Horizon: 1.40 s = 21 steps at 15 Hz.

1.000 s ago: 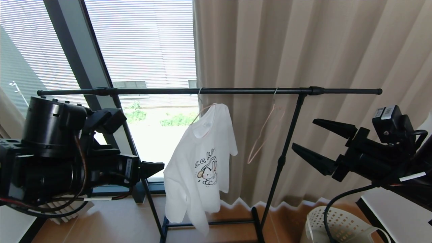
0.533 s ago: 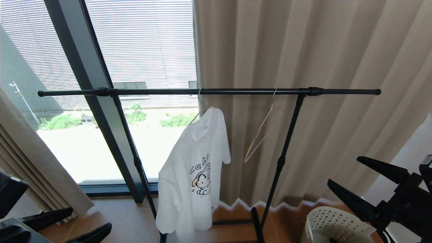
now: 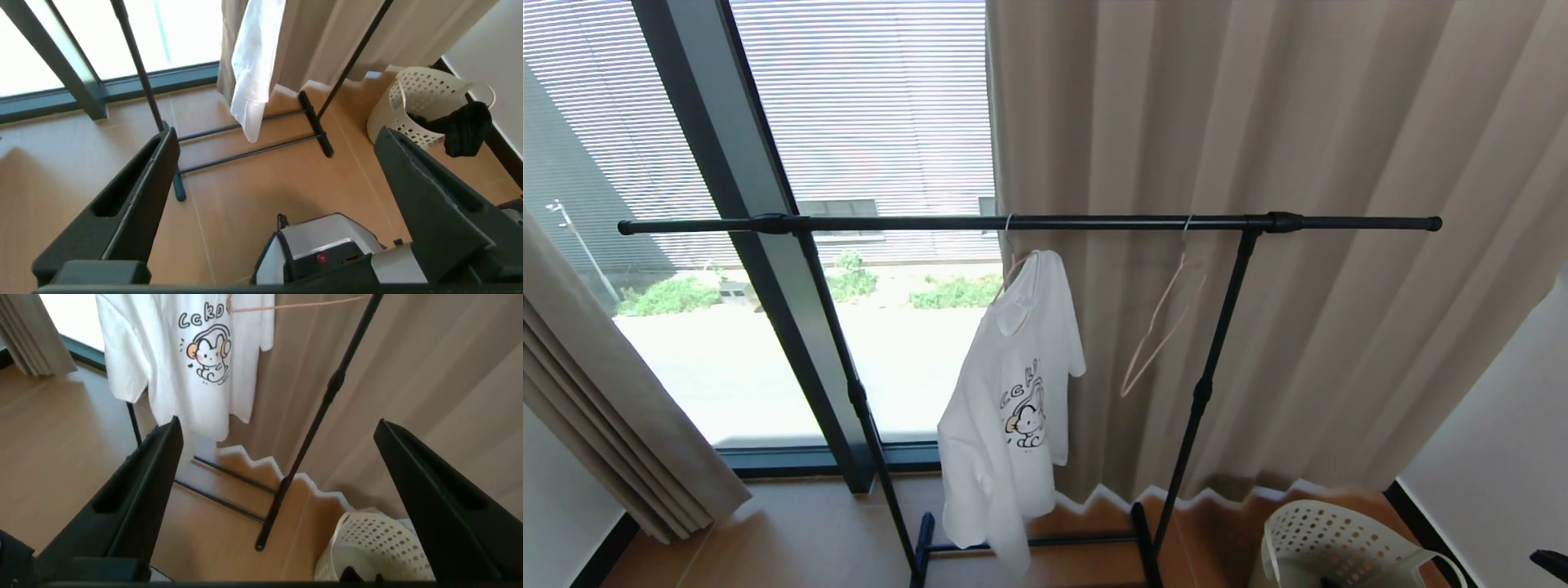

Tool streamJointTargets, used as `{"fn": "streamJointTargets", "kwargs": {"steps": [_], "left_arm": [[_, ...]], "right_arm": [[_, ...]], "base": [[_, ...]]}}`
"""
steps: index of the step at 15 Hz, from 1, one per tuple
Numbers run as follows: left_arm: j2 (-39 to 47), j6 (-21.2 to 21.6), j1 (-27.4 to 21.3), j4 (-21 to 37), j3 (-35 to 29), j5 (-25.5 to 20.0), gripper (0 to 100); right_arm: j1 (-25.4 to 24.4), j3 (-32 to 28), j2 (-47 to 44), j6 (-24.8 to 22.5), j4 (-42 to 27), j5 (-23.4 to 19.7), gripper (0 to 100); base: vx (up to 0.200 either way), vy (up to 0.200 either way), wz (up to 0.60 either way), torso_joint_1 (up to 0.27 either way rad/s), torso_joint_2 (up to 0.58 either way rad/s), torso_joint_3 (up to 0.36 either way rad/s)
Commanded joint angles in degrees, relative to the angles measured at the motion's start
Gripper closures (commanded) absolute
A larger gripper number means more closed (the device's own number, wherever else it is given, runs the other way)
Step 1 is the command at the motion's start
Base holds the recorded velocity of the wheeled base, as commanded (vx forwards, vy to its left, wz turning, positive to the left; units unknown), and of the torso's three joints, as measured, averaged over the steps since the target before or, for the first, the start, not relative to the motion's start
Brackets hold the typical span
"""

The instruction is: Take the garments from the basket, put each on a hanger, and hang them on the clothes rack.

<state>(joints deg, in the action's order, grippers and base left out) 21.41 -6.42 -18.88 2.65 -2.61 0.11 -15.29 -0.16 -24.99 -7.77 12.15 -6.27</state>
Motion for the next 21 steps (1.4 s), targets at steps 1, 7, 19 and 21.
{"fn": "streamJointTargets", "kwargs": {"steps": [1, 7, 19, 21], "left_arm": [[-4.27, 0.18, 1.22, -0.01, 0.41, 0.42, 0], [-9.28, 6.86, 16.07, -0.01, 1.03, 2.44, 0], [-20.97, 5.72, 18.44, -0.54, 1.29, -6.09, 0], [-20.97, 6.34, 18.44, -0.62, 1.64, -4.24, 0]], "right_arm": [[4.74, 0.16, 18.93, 0.03, -11.19, 0.55, 0], [12.39, 0.16, 19.98, 3.28, -10.48, 3.81, 0], [15.46, 0.16, 24.81, 3.55, -10.13, 3.37, 0], [15.37, 0.16, 24.81, 3.46, -10.22, 3.01, 0]], "base": [[0.0, 0.0, 0.0, 0.0, 0.0, 0.0], [0.0, 0.0, 0.0, 0.0, 0.0, 0.0], [0.0, 0.0, 0.0, 0.0, 0.0, 0.0], [0.0, 0.0, 0.0, 0.0, 0.0, 0.0]]}}
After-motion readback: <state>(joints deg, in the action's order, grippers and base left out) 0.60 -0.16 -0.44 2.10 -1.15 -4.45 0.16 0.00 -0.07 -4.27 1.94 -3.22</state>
